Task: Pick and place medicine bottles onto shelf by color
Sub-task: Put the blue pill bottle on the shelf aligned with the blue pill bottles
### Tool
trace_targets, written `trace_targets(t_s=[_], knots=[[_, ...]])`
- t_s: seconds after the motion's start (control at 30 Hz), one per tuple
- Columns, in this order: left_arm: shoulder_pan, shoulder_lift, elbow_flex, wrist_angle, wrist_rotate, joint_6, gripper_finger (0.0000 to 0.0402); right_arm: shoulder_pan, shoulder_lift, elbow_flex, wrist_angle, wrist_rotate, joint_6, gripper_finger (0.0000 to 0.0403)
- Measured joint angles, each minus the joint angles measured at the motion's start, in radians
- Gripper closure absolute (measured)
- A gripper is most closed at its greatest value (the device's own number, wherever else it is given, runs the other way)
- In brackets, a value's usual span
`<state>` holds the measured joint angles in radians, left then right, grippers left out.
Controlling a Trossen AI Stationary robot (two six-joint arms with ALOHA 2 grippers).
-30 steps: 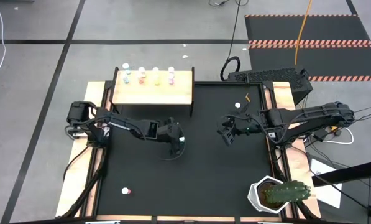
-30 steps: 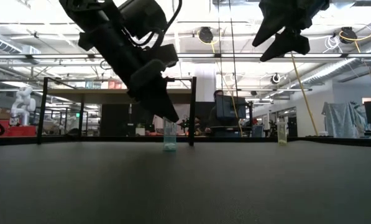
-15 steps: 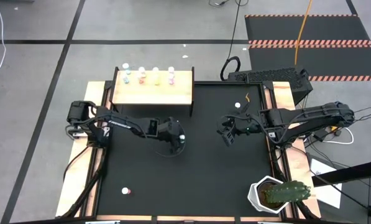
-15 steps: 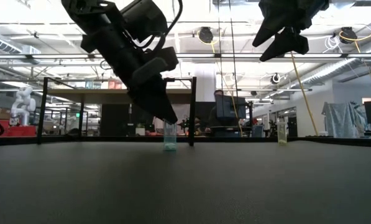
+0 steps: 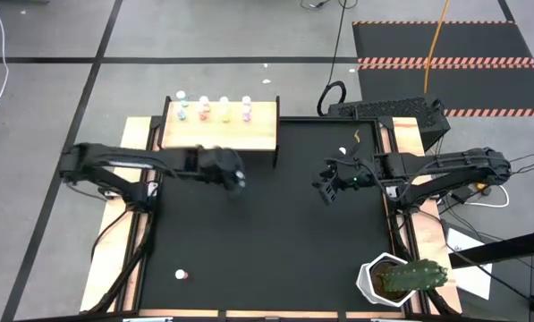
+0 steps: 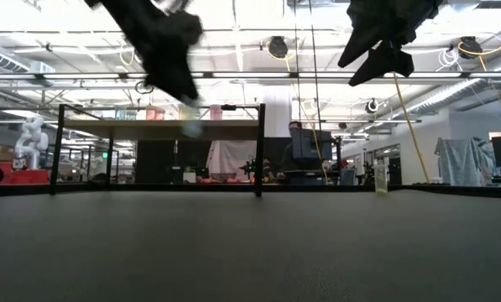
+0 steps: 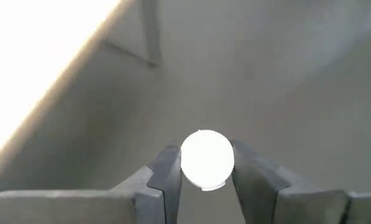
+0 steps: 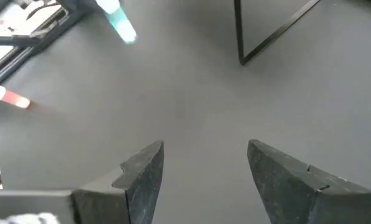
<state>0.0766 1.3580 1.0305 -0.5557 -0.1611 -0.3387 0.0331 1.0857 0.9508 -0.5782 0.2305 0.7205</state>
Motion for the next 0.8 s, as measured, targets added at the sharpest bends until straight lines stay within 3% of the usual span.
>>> trace_targets(t_s=[0.17,0.37,0.6,0.8], knots=[[0.074,-0.168,0.165,-0.330,-0.116,0.004,0.0275,-0.040,0.000,0.000,0.007,-0.012,-0.012,0.0177],[0.246,-0.291,0.264,-0.485,-0.305,0.019,0.0277,-0.089,0.001,0.000,0.034,-0.028,-0.053,0.0177],[0.498,-0.413,0.071,-0.509,-0.308,0.052,0.0274,-0.137,0.000,0.000,0.040,-0.029,-0.078,0.0177],[0.657,-0.460,-0.065,-0.355,-0.145,0.115,0.0274,-0.158,0.000,0.000,0.064,-0.060,-0.078,0.0177]])
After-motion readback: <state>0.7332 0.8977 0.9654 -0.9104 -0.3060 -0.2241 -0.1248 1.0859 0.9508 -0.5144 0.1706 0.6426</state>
